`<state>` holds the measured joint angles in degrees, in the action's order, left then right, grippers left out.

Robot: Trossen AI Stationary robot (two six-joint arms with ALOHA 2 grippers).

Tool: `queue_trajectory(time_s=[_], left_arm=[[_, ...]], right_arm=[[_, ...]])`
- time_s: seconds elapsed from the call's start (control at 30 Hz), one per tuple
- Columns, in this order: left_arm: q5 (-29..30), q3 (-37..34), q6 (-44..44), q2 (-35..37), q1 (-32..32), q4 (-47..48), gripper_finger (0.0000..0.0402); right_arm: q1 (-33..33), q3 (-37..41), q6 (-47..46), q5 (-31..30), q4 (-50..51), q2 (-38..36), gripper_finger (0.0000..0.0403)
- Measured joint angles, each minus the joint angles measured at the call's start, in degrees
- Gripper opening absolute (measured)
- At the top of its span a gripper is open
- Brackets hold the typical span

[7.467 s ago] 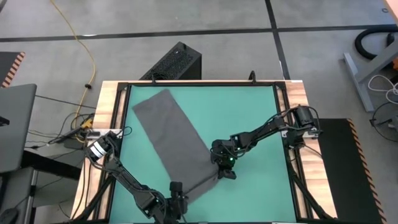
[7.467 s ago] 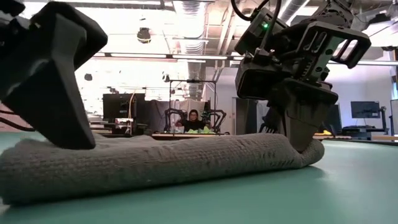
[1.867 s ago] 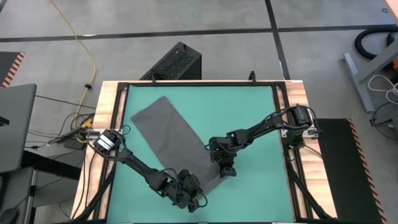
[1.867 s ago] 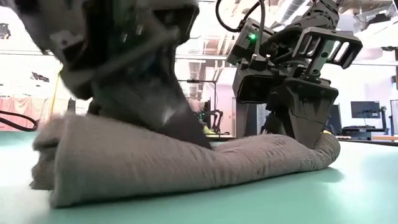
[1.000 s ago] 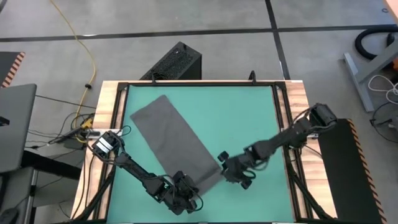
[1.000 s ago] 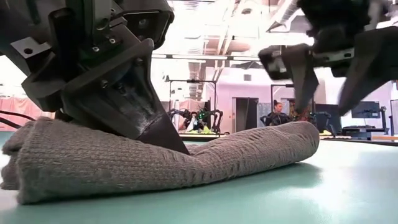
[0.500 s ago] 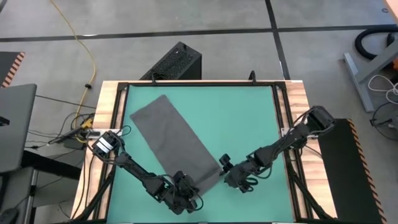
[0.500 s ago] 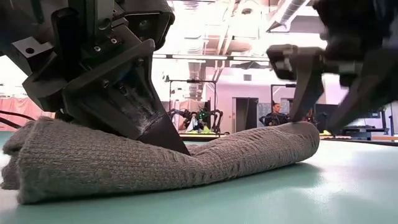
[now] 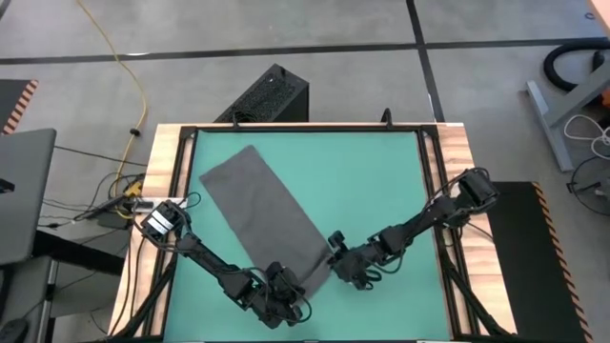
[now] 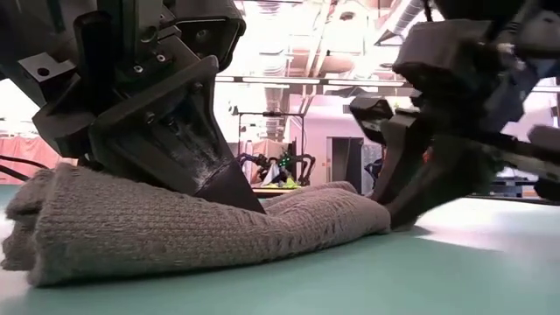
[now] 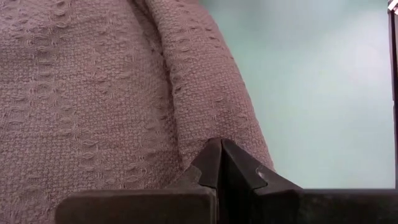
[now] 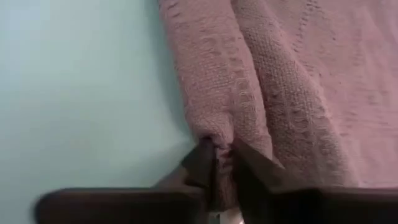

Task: Roll towel
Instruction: Roll the black towel

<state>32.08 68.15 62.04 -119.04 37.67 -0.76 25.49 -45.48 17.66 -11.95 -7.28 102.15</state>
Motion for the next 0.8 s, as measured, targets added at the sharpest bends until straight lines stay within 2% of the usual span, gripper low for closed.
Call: queue_trajectory(time_s=[0.07,0.1,0.3,0.4,0.7,0.8], left_arm=[[0.0,0.0,0.0,0.0,0.0,0.0,0.0],[0.0,0.0,0.0,0.0,0.0,0.0,0.0],[-0.7,0.0,-1.0,-0.1,0.0,-3.5,0.0],[-1.7,0.0,-2.8,-0.1,0.2,-6.7,0.0],[-1.2,0.0,-3.2,-1.6,1.0,-10.2,0.0],[1.7,0.0,-4.6,-2.1,1.5,-10.6,0.0]], right_arm=[[-1.1,0.0,-2.1,5.2,1.3,-0.4,0.0028],[-1.7,0.0,-3.3,8.0,2.4,-1.2,0.002],[-7.3,-3.2,-14.6,28.6,15.8,-4.4,0.0023],[-9.9,-4.9,-19.0,37.8,19.4,-4.2,0.0021],[-15.1,-6.9,-27.9,48.8,19.2,-4.1,0.0021],[-16.7,-7.0,-28.9,49.4,19.3,-4.1,0.0021]])
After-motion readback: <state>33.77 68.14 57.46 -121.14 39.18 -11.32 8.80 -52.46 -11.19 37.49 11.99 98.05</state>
